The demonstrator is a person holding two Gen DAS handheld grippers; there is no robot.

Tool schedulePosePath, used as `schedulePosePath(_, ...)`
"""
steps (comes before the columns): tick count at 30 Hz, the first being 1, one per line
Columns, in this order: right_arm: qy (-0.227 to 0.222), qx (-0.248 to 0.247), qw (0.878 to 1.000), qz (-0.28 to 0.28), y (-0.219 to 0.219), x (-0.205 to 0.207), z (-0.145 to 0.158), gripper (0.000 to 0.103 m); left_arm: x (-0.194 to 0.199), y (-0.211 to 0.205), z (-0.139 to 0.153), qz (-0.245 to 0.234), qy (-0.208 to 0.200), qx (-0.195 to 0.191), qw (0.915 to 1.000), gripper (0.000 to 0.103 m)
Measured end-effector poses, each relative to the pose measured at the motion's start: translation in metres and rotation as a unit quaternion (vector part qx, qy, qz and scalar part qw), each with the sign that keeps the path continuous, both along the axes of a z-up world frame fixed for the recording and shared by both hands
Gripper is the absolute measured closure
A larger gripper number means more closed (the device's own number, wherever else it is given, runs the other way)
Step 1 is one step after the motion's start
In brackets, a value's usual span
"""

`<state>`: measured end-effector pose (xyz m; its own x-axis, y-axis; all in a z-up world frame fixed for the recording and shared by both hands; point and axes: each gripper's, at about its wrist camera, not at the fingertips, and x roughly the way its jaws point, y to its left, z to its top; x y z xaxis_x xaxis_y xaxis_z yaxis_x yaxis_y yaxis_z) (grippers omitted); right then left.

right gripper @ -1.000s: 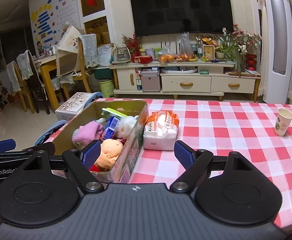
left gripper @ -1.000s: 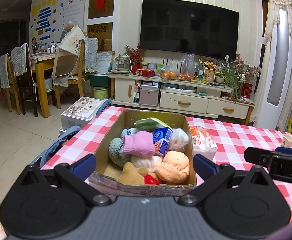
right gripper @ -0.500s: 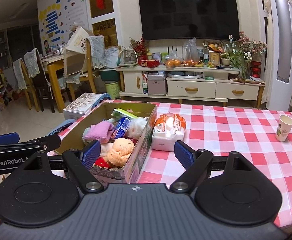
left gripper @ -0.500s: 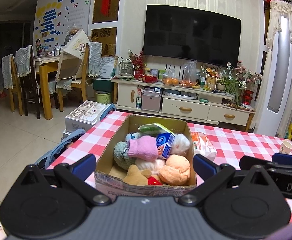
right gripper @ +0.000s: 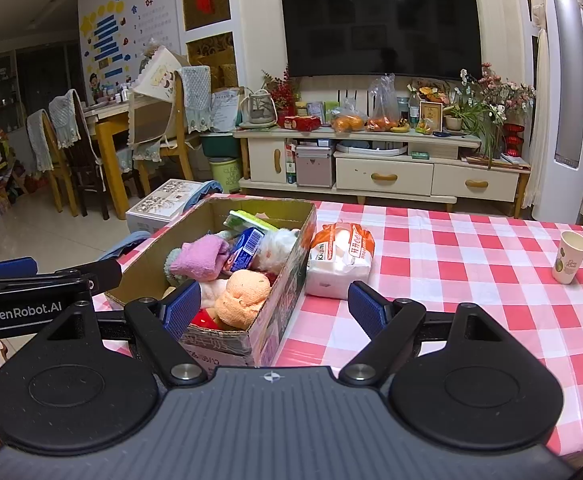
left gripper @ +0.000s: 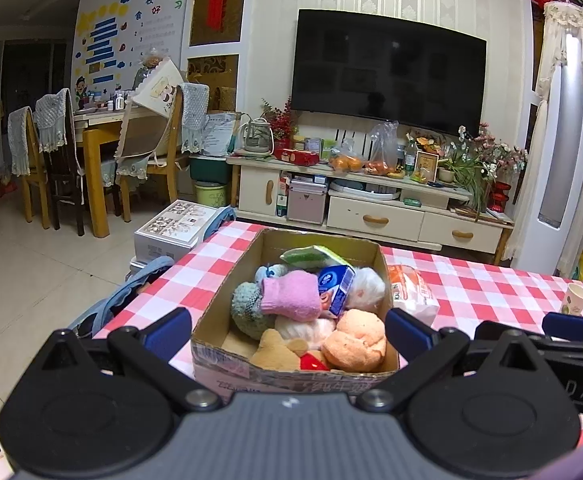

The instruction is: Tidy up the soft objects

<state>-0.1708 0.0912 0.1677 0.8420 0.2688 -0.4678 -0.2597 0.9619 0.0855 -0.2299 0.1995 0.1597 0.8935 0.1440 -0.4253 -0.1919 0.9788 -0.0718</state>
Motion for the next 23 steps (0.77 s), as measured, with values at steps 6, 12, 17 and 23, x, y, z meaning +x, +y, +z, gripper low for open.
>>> schedulePosePath(6, 0.002, -0.001, 1.0, -0.003, 0.0, 0.0, -0.003, 0.002, 0.001, -0.001, 0.0, 0.002, -0.001, 0.005, 1.0, 0.001)
schedulePosePath(12, 0.003, 0.0, 1.0, -0.006, 0.0, 0.001, -0.006, 0.002, 0.003, -0.002, -0.003, 0.0, 0.003, 0.005, 1.0, 0.001)
schedulePosePath(17, 0.008, 0.005, 1.0, -0.011, -0.004, 0.004, -0.011, 0.002, 0.007, -0.003, -0.008, -0.002, 0.004, 0.007, 1.0, 0.001)
schedulePosePath(23, -0.007, 0.018, 0.999, -0.045, -0.028, 0.007, -0.018, 0.002, 0.017, -0.015, -0.013, -0.016, 0.011, 0.017, 0.9997, 0.001)
